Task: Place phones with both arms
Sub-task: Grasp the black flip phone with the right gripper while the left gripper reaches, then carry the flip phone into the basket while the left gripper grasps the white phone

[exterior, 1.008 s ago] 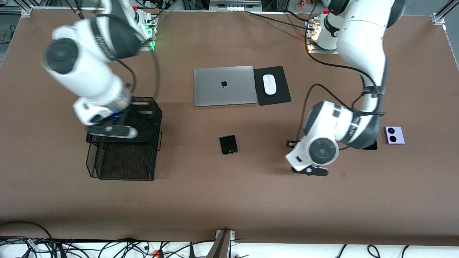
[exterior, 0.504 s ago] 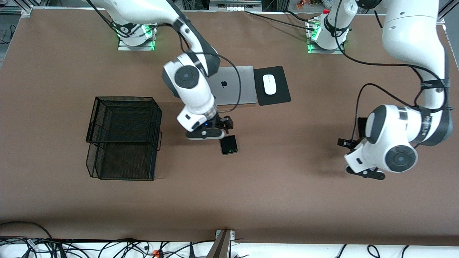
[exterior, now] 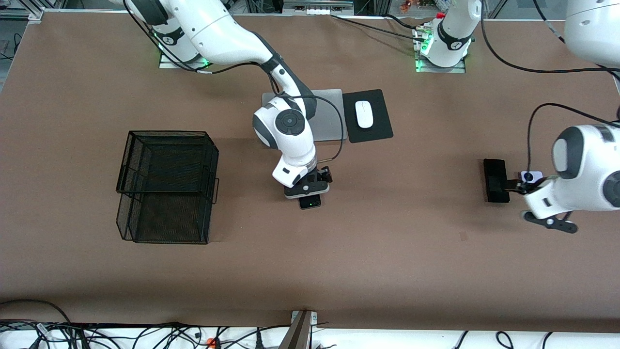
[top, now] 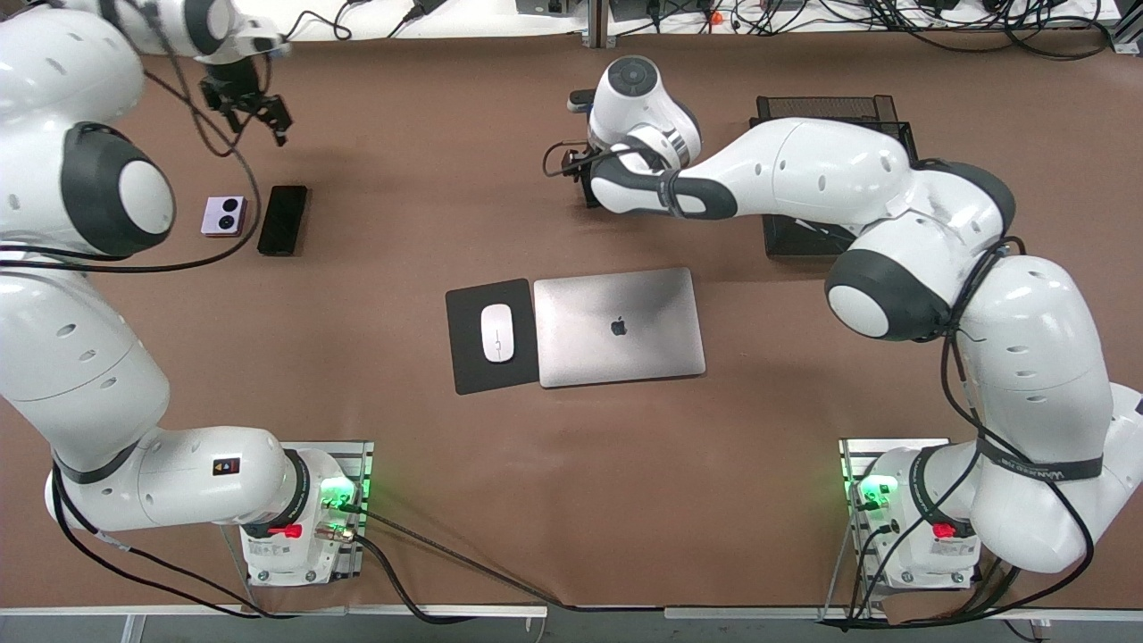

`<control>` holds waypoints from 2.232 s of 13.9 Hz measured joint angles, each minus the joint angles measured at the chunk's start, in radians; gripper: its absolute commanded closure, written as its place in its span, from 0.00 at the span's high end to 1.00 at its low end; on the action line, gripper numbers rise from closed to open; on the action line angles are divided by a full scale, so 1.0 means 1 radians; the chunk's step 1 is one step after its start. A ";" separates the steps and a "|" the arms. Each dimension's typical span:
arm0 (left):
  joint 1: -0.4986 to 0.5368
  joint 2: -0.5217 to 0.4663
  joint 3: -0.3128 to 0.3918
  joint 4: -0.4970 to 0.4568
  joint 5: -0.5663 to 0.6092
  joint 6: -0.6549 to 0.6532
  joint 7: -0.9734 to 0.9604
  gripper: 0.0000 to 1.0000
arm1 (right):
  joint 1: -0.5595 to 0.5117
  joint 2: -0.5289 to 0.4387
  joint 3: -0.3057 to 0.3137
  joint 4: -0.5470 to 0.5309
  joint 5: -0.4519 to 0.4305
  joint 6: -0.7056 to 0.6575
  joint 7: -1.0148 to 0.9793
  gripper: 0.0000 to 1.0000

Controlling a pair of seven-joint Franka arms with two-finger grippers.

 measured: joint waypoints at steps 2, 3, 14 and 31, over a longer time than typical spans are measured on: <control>0.074 -0.003 -0.004 -0.054 0.000 0.098 0.022 1.00 | 0.000 0.028 -0.004 0.004 -0.025 0.035 -0.014 1.00; 0.100 -0.004 -0.005 -0.081 0.000 0.140 0.025 1.00 | 0.000 0.035 -0.007 0.004 -0.026 0.043 -0.022 1.00; 0.246 -0.010 -0.012 -0.305 -0.112 0.446 0.023 1.00 | 0.005 0.065 -0.008 0.004 -0.035 0.046 -0.039 1.00; 0.273 0.042 -0.014 -0.353 -0.124 0.575 0.013 1.00 | -0.136 -0.207 -0.070 0.075 -0.078 -0.468 -0.072 0.18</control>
